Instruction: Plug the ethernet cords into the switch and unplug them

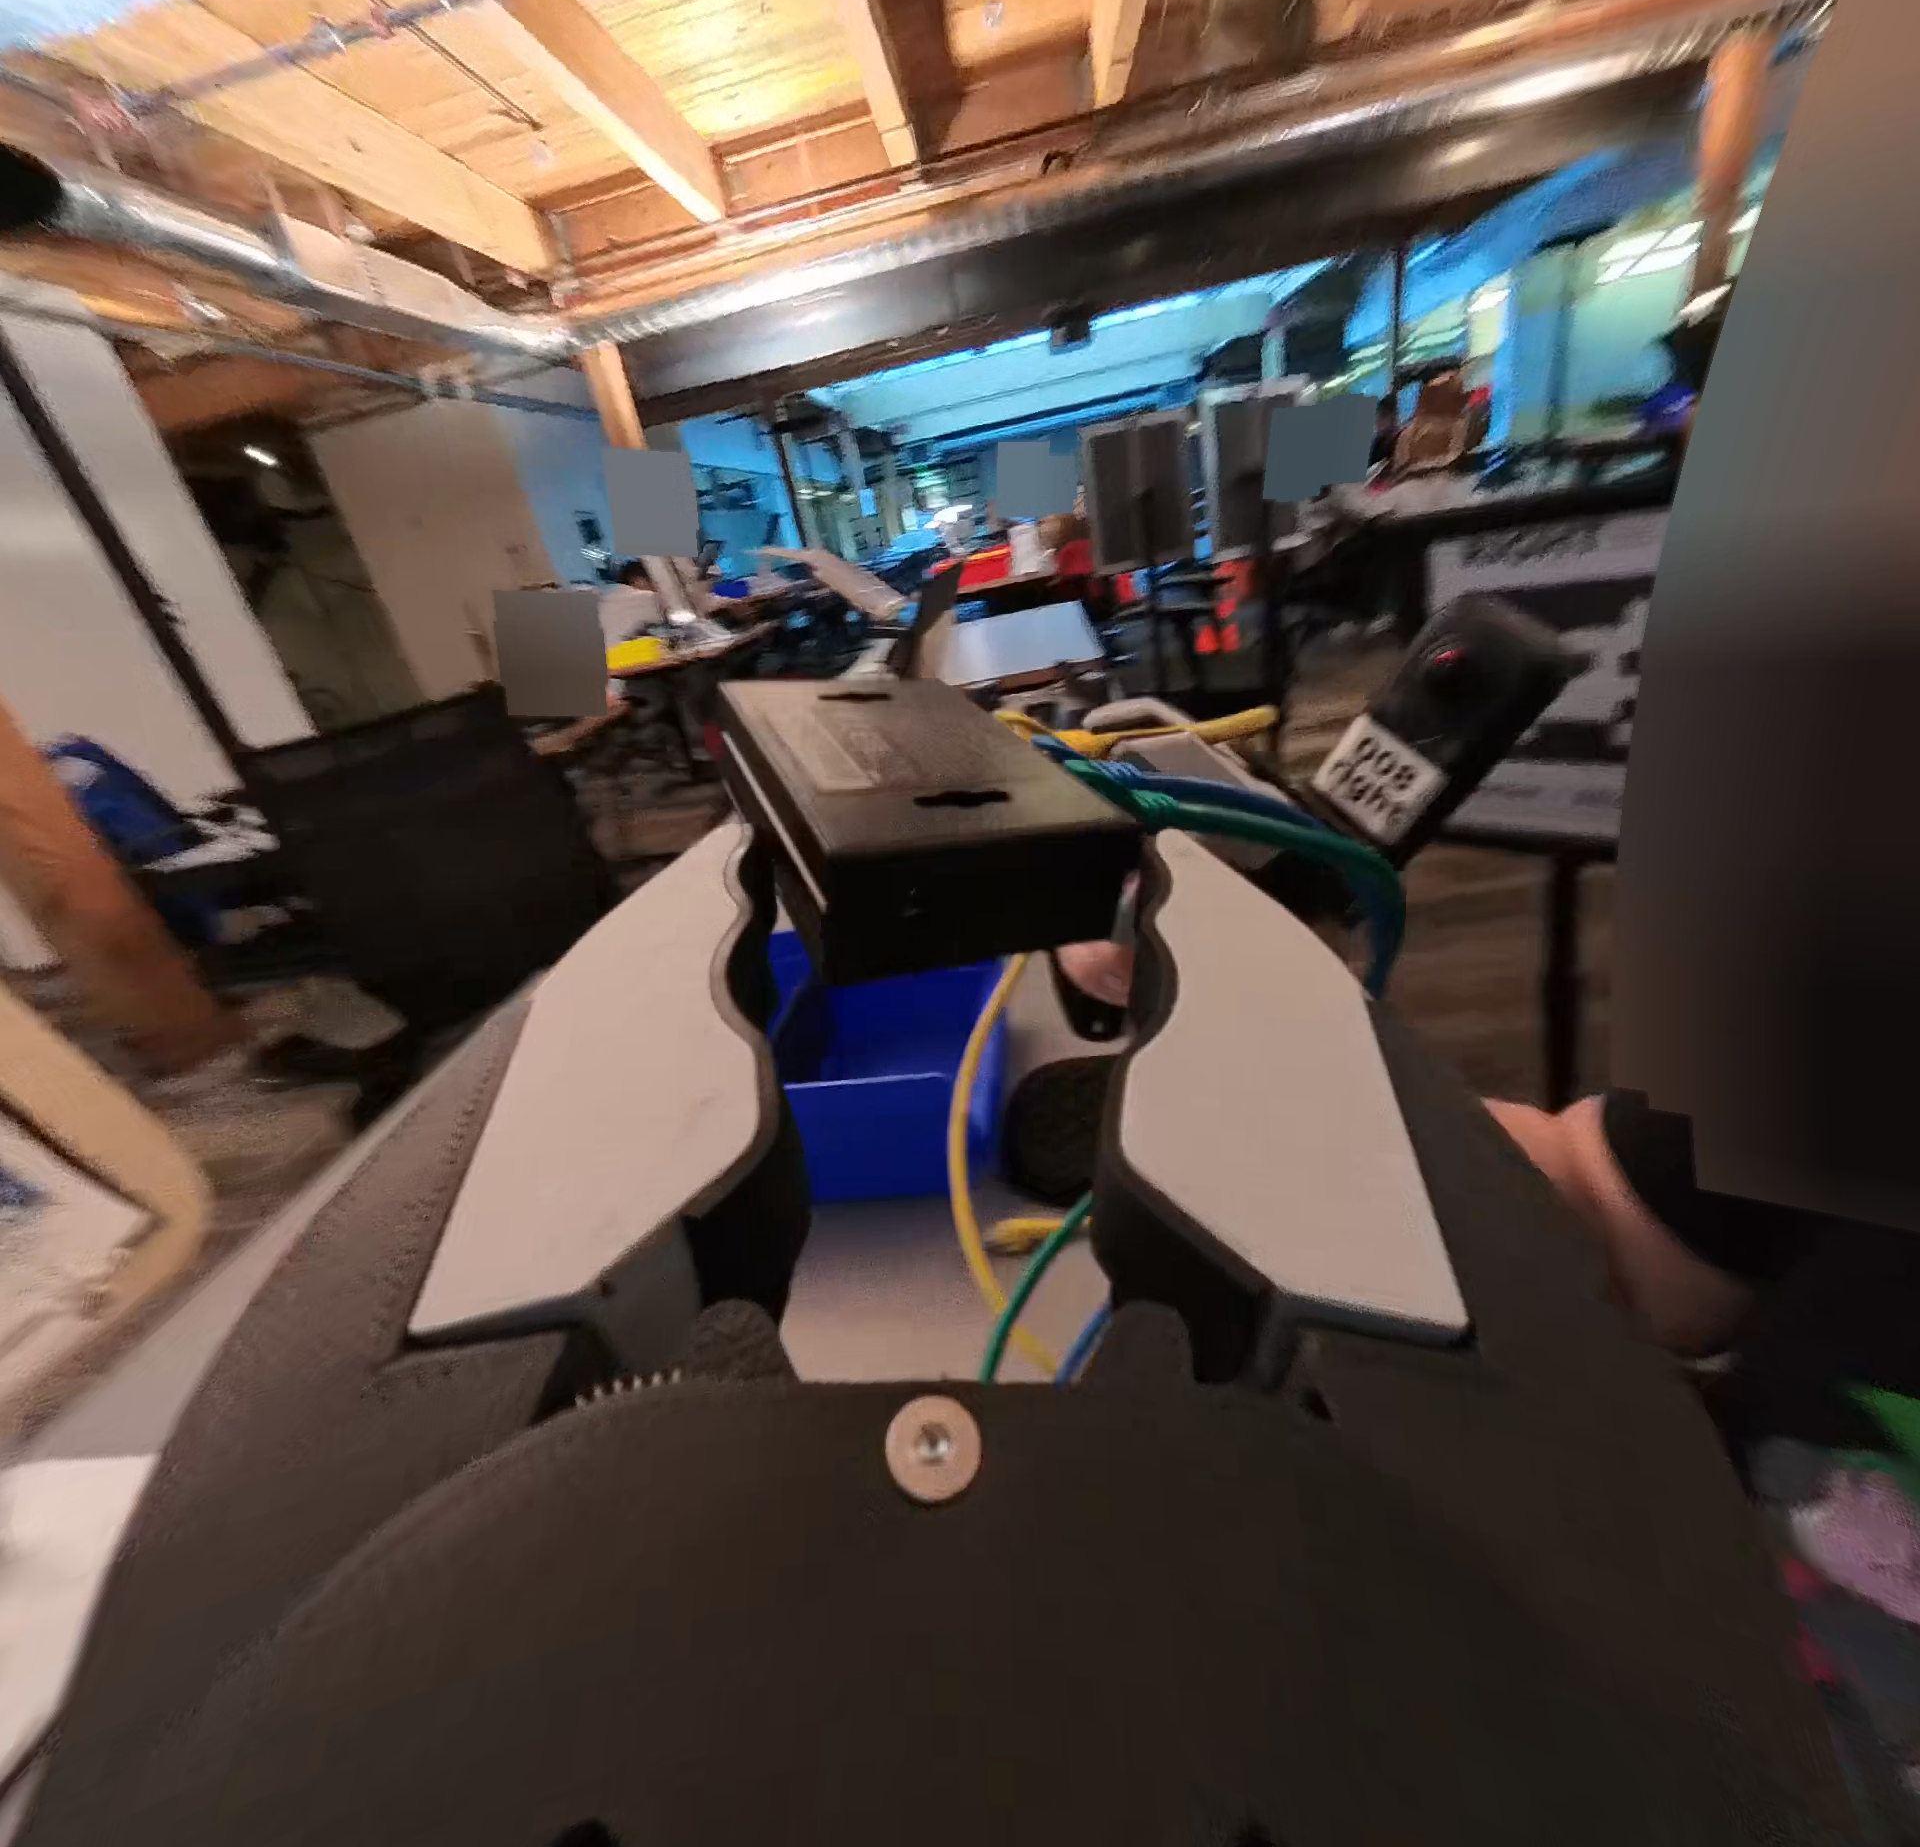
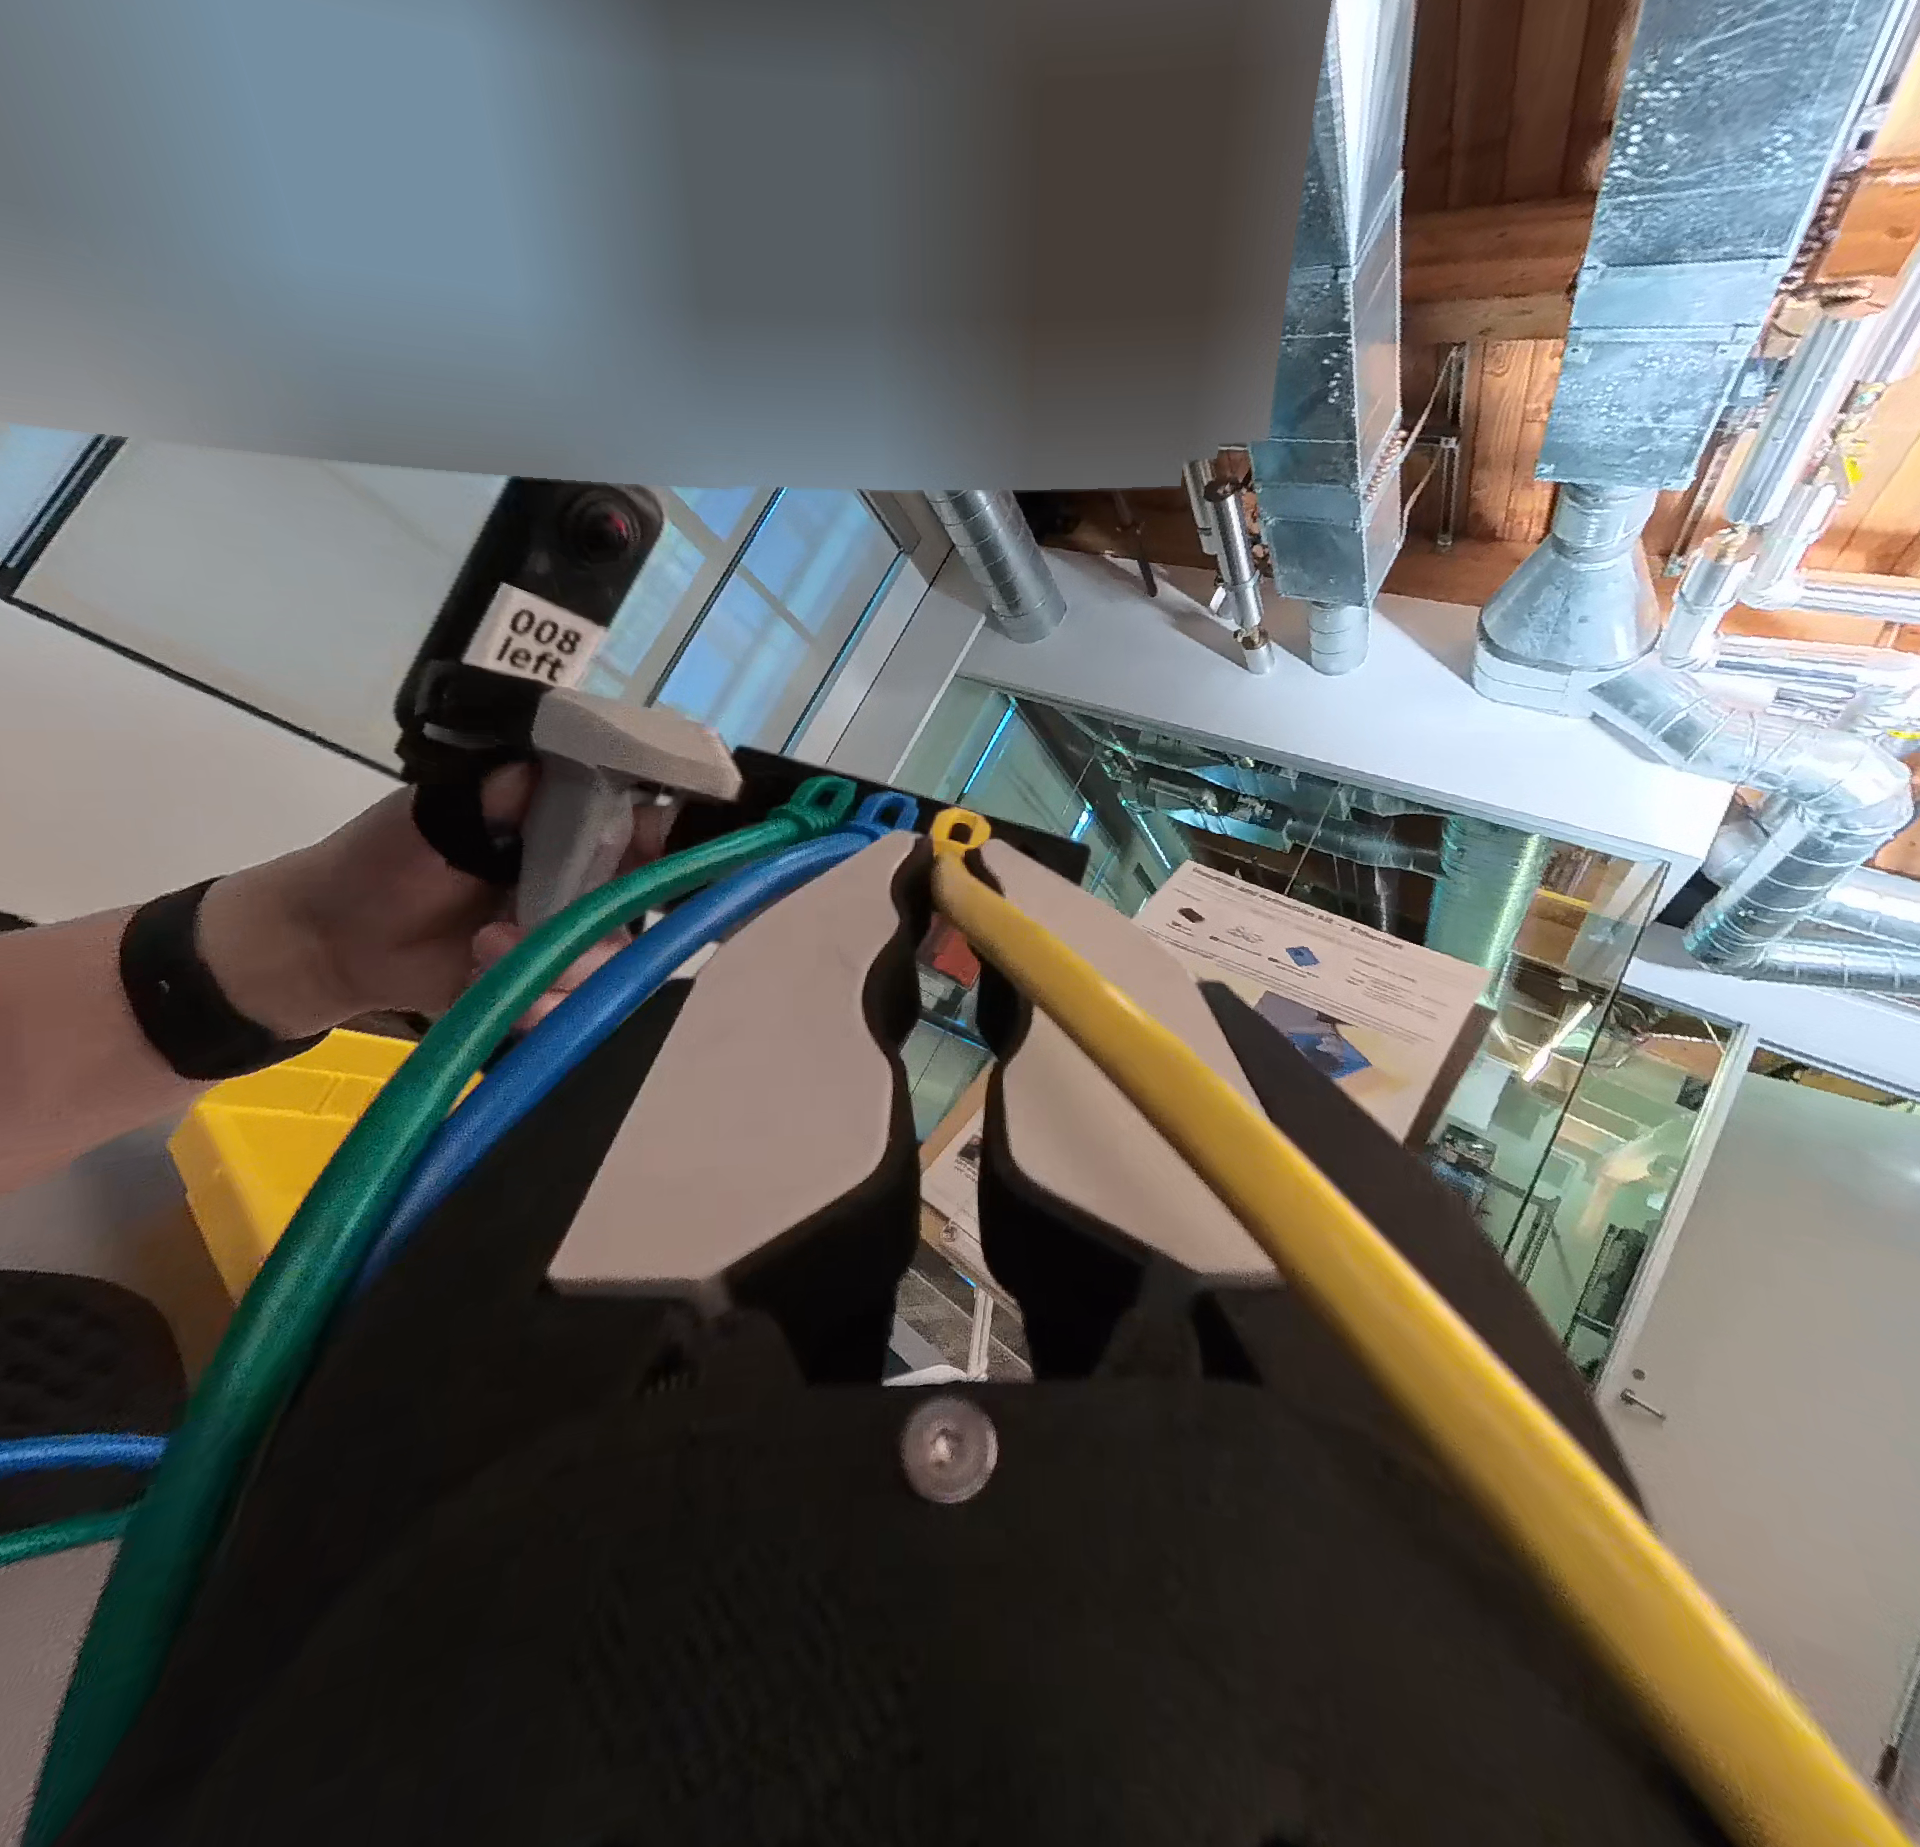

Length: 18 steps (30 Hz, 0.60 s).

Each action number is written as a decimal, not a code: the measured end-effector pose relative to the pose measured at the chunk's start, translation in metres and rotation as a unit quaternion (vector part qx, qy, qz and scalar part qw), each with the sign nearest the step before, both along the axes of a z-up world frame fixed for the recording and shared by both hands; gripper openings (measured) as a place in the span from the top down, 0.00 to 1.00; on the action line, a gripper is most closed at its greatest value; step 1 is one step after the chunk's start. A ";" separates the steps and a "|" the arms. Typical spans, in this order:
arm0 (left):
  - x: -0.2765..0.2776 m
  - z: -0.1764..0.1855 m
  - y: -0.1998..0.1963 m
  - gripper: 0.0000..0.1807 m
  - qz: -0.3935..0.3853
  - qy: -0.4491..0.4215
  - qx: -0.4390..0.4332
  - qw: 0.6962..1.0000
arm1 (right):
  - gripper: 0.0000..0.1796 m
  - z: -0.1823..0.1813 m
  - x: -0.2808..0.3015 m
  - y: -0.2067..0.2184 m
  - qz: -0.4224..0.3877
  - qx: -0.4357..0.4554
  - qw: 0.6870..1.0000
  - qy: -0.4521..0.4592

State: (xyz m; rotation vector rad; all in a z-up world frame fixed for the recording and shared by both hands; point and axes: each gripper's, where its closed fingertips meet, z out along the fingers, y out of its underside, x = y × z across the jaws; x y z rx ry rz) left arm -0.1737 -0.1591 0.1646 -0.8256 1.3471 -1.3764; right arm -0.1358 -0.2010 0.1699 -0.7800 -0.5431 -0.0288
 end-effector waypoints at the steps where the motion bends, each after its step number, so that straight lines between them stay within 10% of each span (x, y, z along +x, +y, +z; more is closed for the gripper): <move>1: 0.001 -0.003 0.003 0.64 -0.019 0.021 -0.040 0.999 | 0.97 0.000 0.004 0.000 -0.002 0.002 1.000 0.003; 6: 0.002 0.005 0.009 0.60 -0.184 0.048 -0.288 0.939 | 0.97 -0.009 0.003 -0.003 -0.044 0.055 0.994 -0.077; 18: 0.023 -0.012 0.050 0.86 -0.125 0.036 -0.376 0.918 | 0.96 -0.026 -0.011 0.017 -0.113 0.092 0.970 -0.195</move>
